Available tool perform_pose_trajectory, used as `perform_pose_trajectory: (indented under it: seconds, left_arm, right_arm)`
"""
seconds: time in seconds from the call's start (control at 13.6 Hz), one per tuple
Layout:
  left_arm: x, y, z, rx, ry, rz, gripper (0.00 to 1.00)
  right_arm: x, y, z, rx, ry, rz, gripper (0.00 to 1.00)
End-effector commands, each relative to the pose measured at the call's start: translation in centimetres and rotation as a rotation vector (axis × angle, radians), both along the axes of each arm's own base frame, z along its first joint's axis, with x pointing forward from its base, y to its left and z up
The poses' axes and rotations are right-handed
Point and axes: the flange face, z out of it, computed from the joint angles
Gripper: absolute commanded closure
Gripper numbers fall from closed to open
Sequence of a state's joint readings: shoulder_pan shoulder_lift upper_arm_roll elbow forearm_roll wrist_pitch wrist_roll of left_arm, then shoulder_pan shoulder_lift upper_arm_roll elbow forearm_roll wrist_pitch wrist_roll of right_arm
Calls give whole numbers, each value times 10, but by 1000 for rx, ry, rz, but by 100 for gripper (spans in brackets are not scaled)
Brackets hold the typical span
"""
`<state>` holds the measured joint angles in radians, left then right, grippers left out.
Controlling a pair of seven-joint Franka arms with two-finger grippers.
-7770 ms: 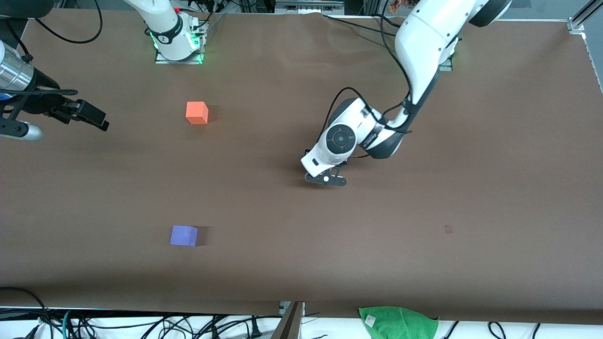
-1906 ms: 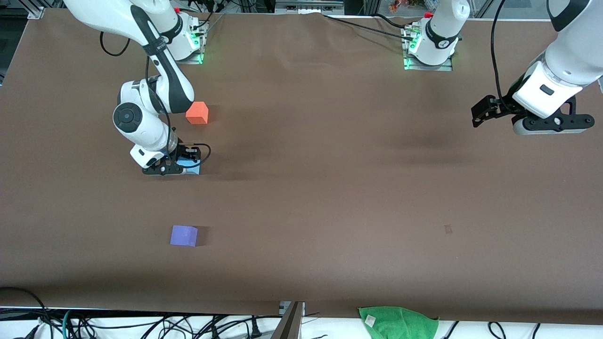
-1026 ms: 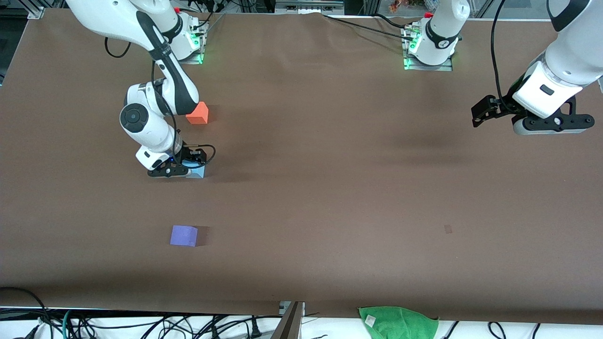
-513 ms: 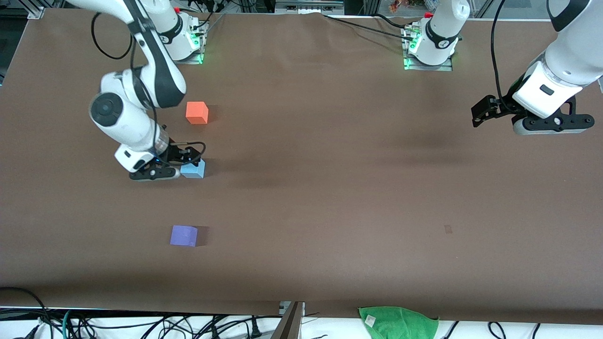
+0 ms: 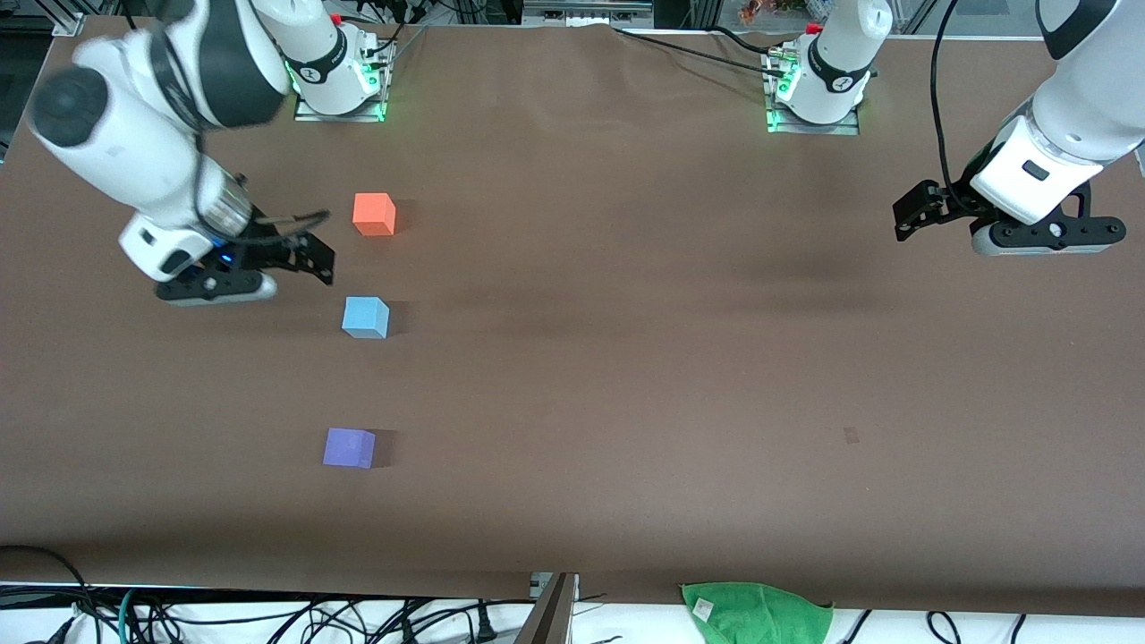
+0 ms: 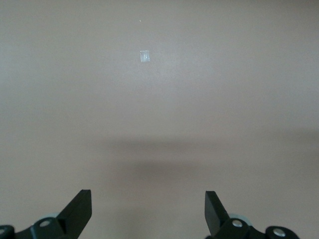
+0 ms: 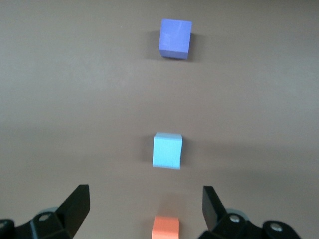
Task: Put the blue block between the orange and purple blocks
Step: 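Raise the right gripper away from the blue cube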
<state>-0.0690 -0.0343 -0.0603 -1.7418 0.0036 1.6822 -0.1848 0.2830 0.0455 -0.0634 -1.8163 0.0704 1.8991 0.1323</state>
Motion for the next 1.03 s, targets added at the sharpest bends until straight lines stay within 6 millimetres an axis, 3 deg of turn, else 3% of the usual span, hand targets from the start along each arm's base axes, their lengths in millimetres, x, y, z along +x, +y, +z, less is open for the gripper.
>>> perform_pose_trajectory:
  seconds: [0.0, 0.29, 0.95]
  left_arm:
    - [4, 2, 12, 13, -25, -18, 0]
    - [5, 1, 13, 11, -24, -17, 0]
    - [9, -1, 19, 7, -37, -20, 0]
  right_arm:
    - [4, -14, 61, -3, 36, -2, 0]
    - [-3, -39, 107, -9, 68, -33, 0]
    - [0, -45, 105, -13, 69, -52, 0]
